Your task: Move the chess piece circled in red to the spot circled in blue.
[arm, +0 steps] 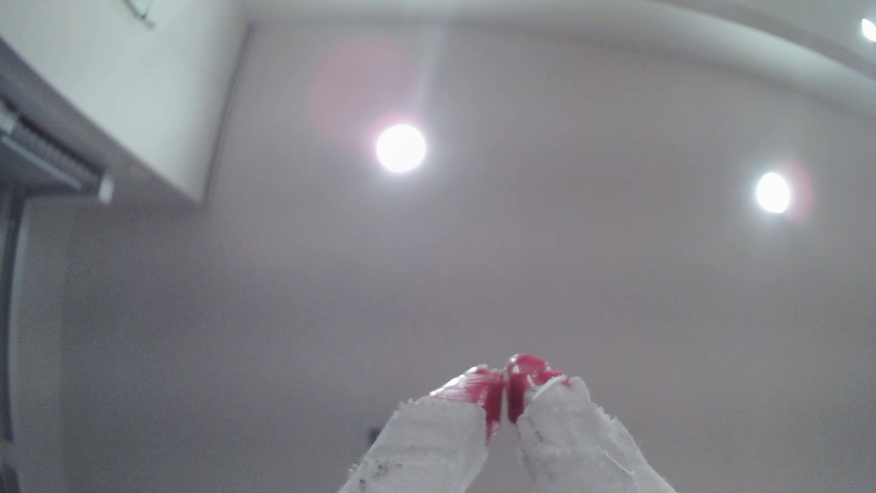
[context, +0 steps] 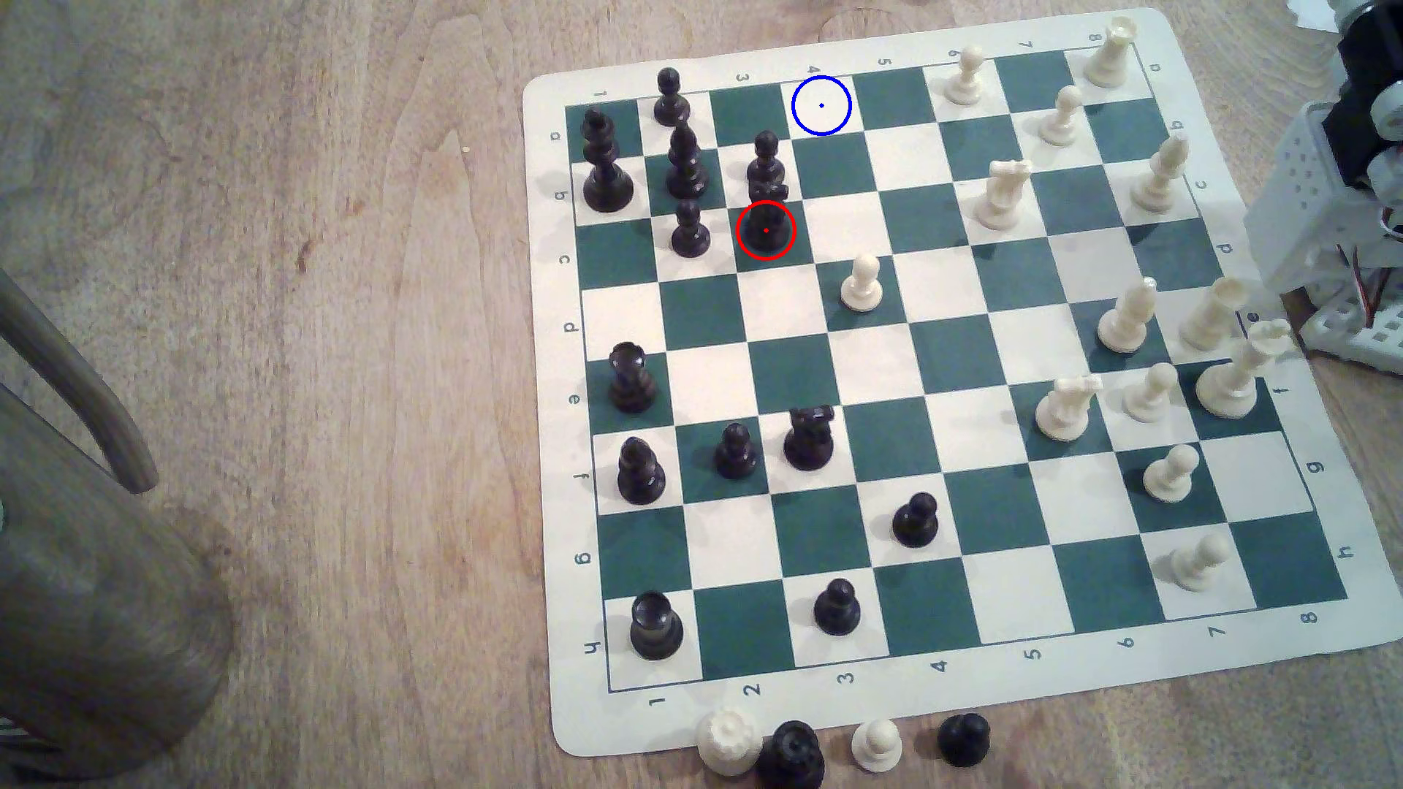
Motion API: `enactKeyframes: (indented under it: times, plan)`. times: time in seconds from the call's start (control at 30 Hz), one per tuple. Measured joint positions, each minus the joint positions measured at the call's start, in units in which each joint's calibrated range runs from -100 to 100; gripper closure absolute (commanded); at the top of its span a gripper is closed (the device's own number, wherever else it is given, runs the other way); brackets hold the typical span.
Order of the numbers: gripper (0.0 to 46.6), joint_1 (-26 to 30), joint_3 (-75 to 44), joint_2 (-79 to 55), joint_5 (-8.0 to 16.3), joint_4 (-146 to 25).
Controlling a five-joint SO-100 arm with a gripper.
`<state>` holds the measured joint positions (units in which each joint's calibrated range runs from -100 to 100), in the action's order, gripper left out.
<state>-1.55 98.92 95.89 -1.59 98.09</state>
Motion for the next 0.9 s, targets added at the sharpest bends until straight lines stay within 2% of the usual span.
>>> enactKeyframes:
  times: [0.27, 0.6, 0.9]
  plan:
    - [46.4, 0.00, 0.00, 0.00, -0.05, -0.40]
    - [46.4, 0.00, -3.07, 0.00, -0.05, -12.35]
    - [46.4, -1.70, -11.66, -0.08, 0.00, -40.56]
